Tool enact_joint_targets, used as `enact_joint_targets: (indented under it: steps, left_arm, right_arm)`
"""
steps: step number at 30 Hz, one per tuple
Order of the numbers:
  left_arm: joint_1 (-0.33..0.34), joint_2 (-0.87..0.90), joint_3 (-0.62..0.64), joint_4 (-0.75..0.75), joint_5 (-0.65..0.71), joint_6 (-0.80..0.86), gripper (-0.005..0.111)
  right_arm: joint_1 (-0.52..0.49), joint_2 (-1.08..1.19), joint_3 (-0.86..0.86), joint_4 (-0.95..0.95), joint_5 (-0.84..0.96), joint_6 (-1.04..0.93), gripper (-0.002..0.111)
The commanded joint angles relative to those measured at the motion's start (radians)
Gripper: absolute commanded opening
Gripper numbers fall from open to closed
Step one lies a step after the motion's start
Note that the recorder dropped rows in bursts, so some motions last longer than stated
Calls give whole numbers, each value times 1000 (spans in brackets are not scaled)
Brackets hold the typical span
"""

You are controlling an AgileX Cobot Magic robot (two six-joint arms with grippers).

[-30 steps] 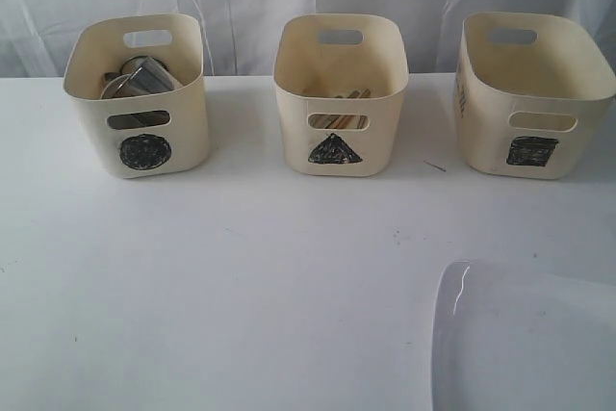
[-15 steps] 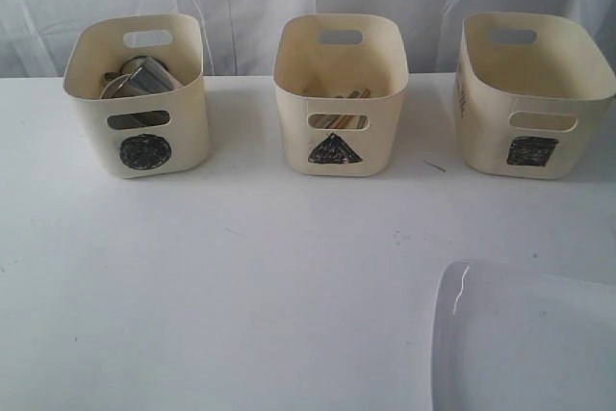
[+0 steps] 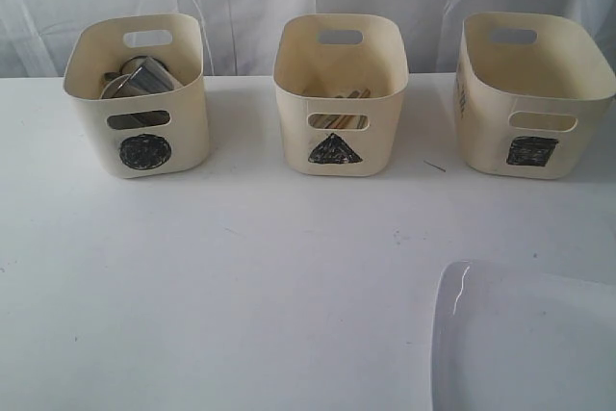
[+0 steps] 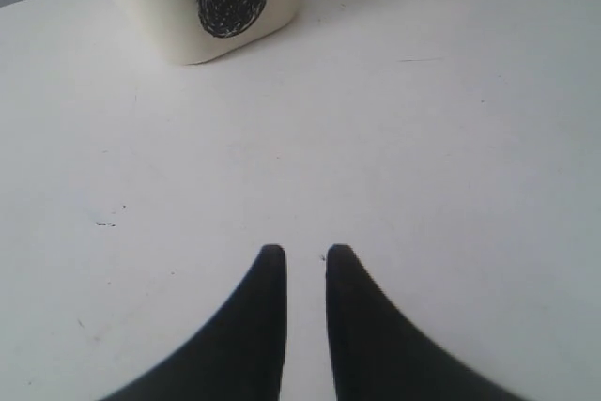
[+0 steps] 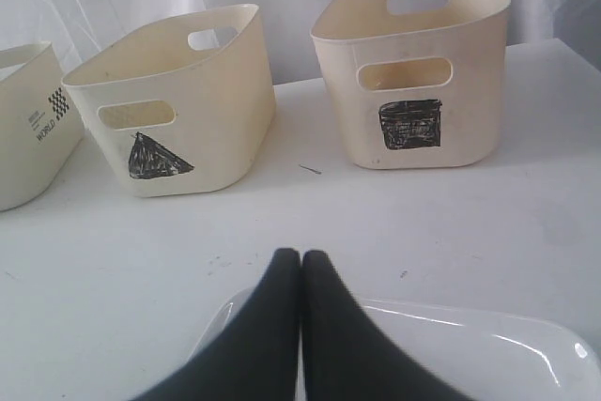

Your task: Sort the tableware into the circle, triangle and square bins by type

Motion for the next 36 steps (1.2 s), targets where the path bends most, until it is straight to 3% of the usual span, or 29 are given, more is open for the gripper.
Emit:
enact_joint_targets:
  steps: [1, 28, 33, 36]
  left_arm:
    - [3, -5, 4, 2, 1, -31, 22]
    - [3, -5, 4, 25, -3, -87, 22]
    - [3, -5, 4, 25, -3, -87, 22]
    - [3, -5, 4, 25, -3, -87, 22]
  right_arm:
    - [-4, -6, 6, -1, -8, 4, 0]
    - [-4, -6, 6, -1, -12, 3, 0]
    - [-4, -6, 6, 126, -141, 169, 0]
    - [-4, -6, 6, 126, -245, 170, 0]
